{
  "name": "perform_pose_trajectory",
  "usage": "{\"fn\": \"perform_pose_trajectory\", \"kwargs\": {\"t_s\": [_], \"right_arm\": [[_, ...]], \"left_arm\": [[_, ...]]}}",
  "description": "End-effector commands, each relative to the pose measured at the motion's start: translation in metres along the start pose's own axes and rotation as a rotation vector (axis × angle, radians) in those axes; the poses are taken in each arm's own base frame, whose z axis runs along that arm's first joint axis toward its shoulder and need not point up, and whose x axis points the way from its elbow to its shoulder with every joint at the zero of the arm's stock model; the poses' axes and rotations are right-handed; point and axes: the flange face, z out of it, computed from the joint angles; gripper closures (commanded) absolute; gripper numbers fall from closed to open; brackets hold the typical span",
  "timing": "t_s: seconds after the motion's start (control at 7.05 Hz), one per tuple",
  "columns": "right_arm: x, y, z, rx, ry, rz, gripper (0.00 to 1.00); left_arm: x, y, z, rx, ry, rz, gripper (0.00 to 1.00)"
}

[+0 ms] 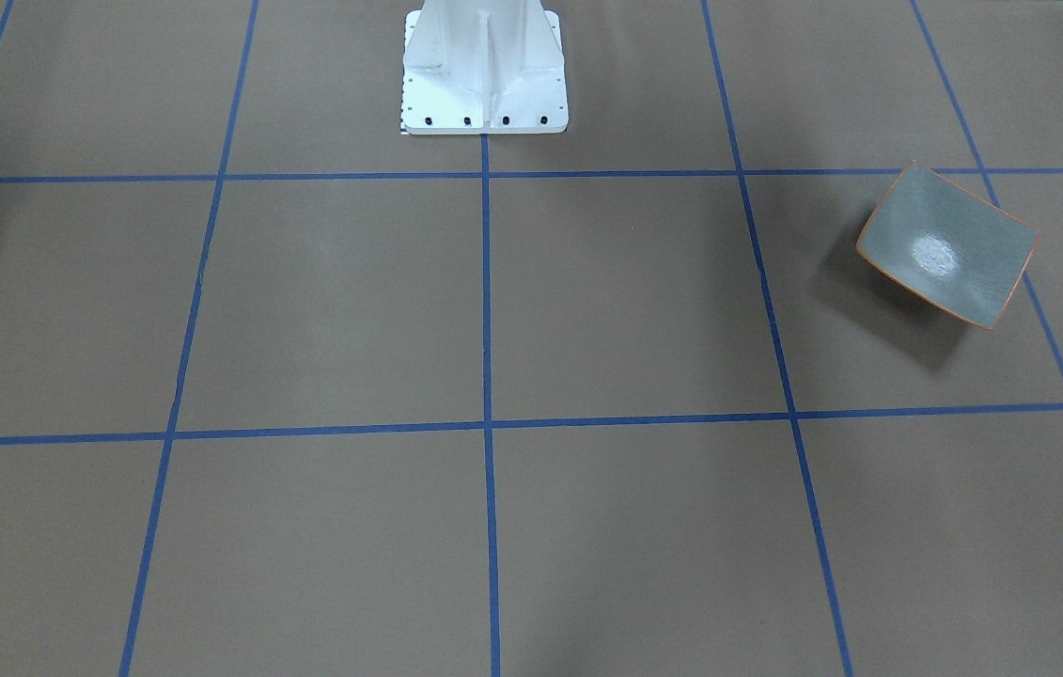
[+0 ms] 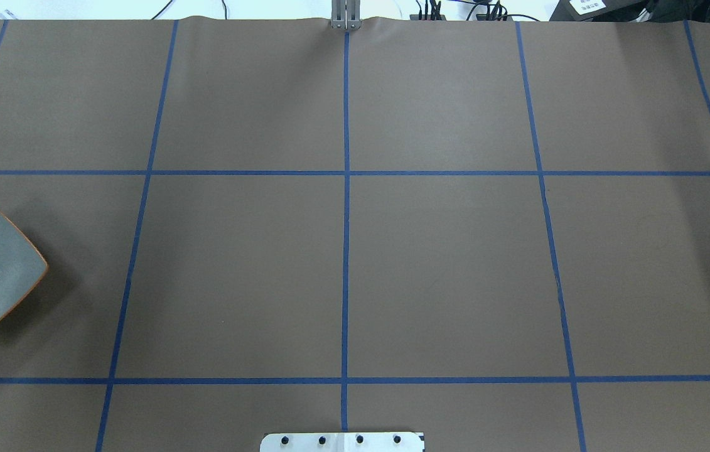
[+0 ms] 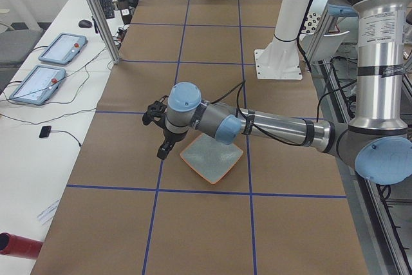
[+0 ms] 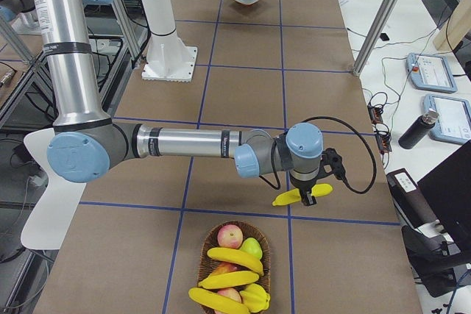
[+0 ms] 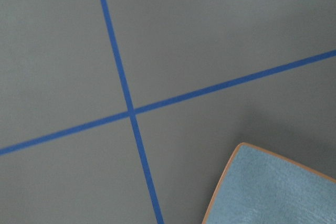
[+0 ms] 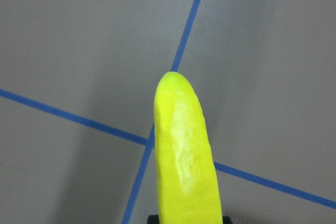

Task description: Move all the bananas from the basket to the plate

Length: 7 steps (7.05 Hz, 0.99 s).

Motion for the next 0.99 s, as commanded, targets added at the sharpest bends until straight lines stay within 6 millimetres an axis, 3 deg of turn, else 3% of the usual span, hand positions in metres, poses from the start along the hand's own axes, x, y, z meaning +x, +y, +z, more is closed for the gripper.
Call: {"fn": "perform_pose_trajectory", "kwargs": {"t_s": [0.0, 0.14, 0.28, 0.43, 0.57, 0.85], "right_arm": [[-0.090, -0.045, 0.027, 0.091, -0.077, 0.055, 1.00], [-0.125, -0.061, 0.034, 0.105, -0.113, 0.088, 1.00], [-0.158, -0.073, 0.037, 0.116, -0.144, 0.127, 1.00], [-0.192, -0.077, 0.034, 0.129, -0.173, 0.146, 1.00], [-0.225, -0.078, 0.024, 0.151, -0.204, 0.161, 1.00], [-0.292, -0.075, 0.003, 0.192, -0.255, 0.161, 1.00]], "left_arm": [[0.004, -0.076, 0.029, 0.089, 0.032, 0.118, 0.00], [0.028, -0.104, 0.040, 0.091, 0.065, 0.052, 0.00], [0.069, -0.130, 0.050, 0.119, 0.121, -0.039, 0.00], [0.119, -0.135, 0.071, 0.175, 0.207, 0.007, 0.00], [0.182, -0.157, 0.089, 0.186, 0.314, -0.026, 0.00], [0.281, -0.213, 0.082, 0.190, 0.468, -0.138, 0.00]]}}
